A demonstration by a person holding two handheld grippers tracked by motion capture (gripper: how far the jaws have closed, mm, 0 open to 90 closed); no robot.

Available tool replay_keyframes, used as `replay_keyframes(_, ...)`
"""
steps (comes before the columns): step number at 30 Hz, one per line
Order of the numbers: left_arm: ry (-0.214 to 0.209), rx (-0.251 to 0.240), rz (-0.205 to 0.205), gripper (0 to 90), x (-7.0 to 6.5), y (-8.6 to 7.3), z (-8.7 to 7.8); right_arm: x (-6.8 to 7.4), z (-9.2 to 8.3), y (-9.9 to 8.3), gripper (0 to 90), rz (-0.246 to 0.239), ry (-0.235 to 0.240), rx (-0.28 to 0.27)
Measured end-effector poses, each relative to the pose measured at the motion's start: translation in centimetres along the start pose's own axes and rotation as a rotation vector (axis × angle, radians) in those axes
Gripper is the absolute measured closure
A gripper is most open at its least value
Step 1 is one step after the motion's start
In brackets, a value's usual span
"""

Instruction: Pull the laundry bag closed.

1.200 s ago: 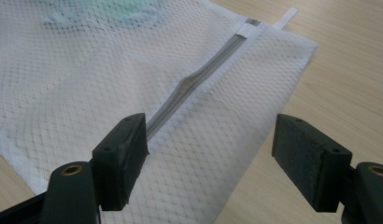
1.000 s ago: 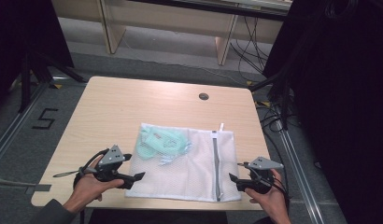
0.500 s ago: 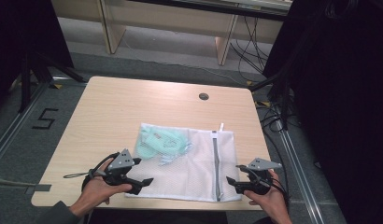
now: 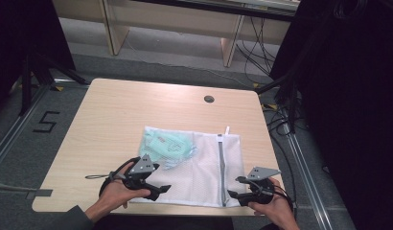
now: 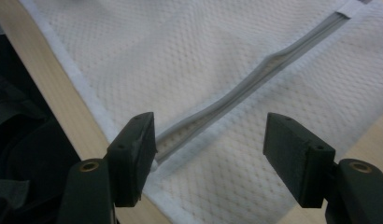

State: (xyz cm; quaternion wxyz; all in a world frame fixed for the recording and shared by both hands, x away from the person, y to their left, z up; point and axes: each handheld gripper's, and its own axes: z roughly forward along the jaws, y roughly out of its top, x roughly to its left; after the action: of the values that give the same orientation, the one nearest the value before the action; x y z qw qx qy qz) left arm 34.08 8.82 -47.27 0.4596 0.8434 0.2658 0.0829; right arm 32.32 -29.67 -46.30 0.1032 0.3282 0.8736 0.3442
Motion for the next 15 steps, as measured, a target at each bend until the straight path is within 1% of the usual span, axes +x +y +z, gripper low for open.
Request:
replay_keyframes(1, 0.0, 0.0, 0.0, 16.3, 0.0, 0.0, 0.0, 0.0, 0.0, 0.0, 36.5, 0.0, 0.0, 0.0)
replay_keyframes(2, 0.003, -0.01, 0.002, 16.3, 0.0, 0.1, 0.3, 0.5, 0.5, -0.3, 38.7, 0.035, 0.033, -0.01)
replay_keyframes(3, -0.004, -0.011, 0.013, 16.3, 0.0, 0.3, 0.6, 0.3, 0.4, -0.2, 39.1, 0.001, 0.043, 0.018)
replay_keyframes(4, -0.002, -0.012, 0.003, 16.3, -0.1, 0.4, 0.7, 0.4, 0.6, -0.3, 40.3, 0.01, 0.048, 0.01)
replay_keyframes(5, -0.011, -0.012, 0.019, 16.3, -0.1, 0.5, 0.8, 0.4, 0.7, -0.4, 41.2, -0.006, 0.058, 0.004)
replay_keyframes(7, -0.007, -0.009, 0.017, 16.3, -0.2, 0.5, 1.0, 0.5, 0.8, -0.4, 41.5, -0.014, 0.065, 0.011)
replay_keyframes(8, -0.025, 0.002, 0.016, 16.3, -0.2, 0.6, 1.1, 0.5, 0.8, -0.4, 42.1, -0.026, 0.071, 0.025)
replay_keyframes(9, -0.014, -0.013, 0.038, 16.3, -0.3, 0.6, 1.3, 0.7, 0.9, -0.4, 43.8, -0.034, 0.09, 0.025)
replay_keyframes(10, -0.019, 0.002, 0.016, 16.3, -0.4, 0.7, 1.5, 0.7, 0.9, -0.4, 45.0, -0.049, 0.092, 0.04)
replay_keyframes(11, -0.023, -0.002, 0.019, 16.3, -0.4, 0.7, 1.6, 0.9, 0.9, -0.4, 45.8, -0.041, 0.11, 0.053)
replay_keyframes(12, -0.022, -0.001, 0.012, 16.3, -0.5, 0.7, 1.8, 0.9, 0.8, -0.4, 46.7, -0.069, 0.114, 0.075)
replay_keyframes(13, -0.03, -0.001, 0.034, 16.4, -0.4, 0.8, 1.9, 1.1, 1.0, -0.5, 47.5, -0.084, 0.116, 0.077)
replay_keyframes(14, -0.037, 0.005, 0.018, 16.4, -0.5, 0.8, 2.0, 1.1, 1.1, -0.5, 47.8, -0.092, 0.111, 0.076)
replay_keyframes(15, -0.037, 0.005, 0.018, 16.3, -0.5, 0.8, 2.0, 1.3, 1.2, -0.5, 48.8, -0.075, 0.119, 0.079)
